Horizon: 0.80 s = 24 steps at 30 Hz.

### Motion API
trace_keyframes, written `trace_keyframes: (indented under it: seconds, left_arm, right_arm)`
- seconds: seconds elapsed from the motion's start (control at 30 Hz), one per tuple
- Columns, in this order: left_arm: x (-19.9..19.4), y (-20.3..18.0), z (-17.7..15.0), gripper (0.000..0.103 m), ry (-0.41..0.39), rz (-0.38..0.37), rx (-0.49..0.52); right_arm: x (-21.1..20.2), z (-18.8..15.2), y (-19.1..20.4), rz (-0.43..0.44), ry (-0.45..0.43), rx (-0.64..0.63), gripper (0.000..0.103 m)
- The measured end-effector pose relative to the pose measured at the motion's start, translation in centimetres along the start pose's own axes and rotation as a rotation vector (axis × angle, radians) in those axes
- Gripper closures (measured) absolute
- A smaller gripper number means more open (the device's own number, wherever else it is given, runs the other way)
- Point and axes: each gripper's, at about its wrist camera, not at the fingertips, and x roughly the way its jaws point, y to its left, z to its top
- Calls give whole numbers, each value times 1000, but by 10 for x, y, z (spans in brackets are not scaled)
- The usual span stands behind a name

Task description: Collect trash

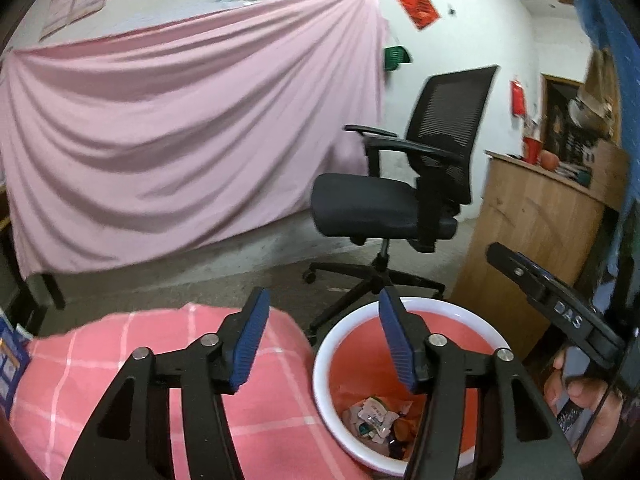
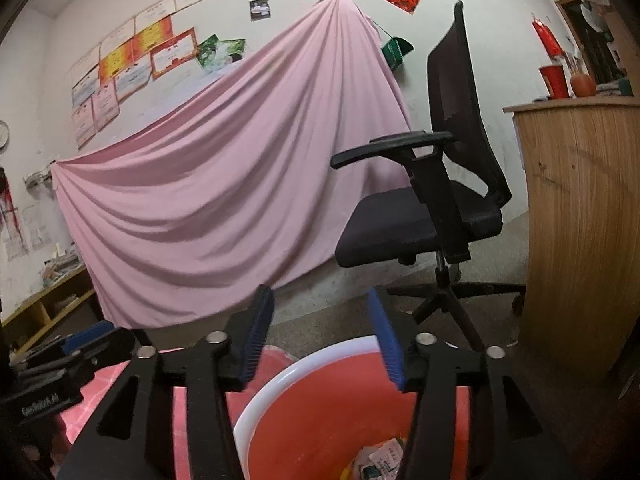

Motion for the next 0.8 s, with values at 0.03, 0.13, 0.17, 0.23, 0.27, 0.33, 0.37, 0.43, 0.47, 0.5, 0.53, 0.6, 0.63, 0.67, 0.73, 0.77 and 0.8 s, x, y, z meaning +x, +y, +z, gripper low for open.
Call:
trace_keyframes:
  seconds: [0.03, 0.13, 0.17, 0.23, 0.27, 0.33, 0.37, 0.43, 0.47, 0.5, 0.53, 0.6, 0.63, 0.67, 0.73, 0.77, 0.8]
  left_arm:
    - [-3, 5, 0, 42, -1, 12, -12]
    - [-13, 15, 0, 22, -7, 43, -36]
    - [-18, 19, -1, 19, -12, 53, -45]
    - [-27, 24, -4, 12, -26, 63, -55]
    - [-32, 26, -5, 10, -34, 68, -56]
    - [-40, 31, -6, 5, -55, 88, -55]
    - [-45, 33, -7, 5, -68, 89, -55]
    - [-53, 37, -9, 4, -85, 94, -61]
    - [-57, 40, -10, 4, -91, 102, -65]
    - [-61, 42, -10, 4, -99, 106, -68]
    - [-64, 44, -11, 4, -105, 106, -70]
    - [-72, 48, -13, 4, -120, 104, -77]
    - [-74, 48, -14, 4, -126, 108, -78]
    - [-78, 49, -15, 4, -131, 114, -76]
    - [-85, 49, -19, 4, -140, 122, -67]
    - [-89, 50, -21, 4, -145, 126, -62]
    - [-92, 51, -22, 4, -149, 131, -58]
  right_arm:
    - [0, -1, 2, -6, 3, -9, 49]
    - [-1, -5, 6, -7, 6, -12, 35]
    - [-3, -6, 7, -8, 0, -11, 27]
    - [-6, -6, 10, -4, -7, -11, 23]
    - [-8, -7, 13, -4, -9, -14, 22]
    - [-10, -9, 17, -10, -11, -22, 12]
    - [-10, -11, 20, -14, -9, -25, 10]
    - [-12, -14, 23, -22, -4, -24, 2]
    - [-14, -16, 25, -23, -2, -21, 1]
    - [-16, -17, 26, -25, -2, -19, 0]
    - [-18, -19, 27, -31, -3, -18, 0]
    - [-22, -23, 31, -47, -10, -25, 0]
    - [-24, -25, 32, -55, -15, -32, 0]
    - [-26, -26, 34, -62, -18, -40, 0]
    - [-30, -27, 36, -74, -26, -46, 0]
    - [-34, -28, 36, -78, -34, -44, 0]
    - [-36, -28, 37, -80, -41, -42, 0]
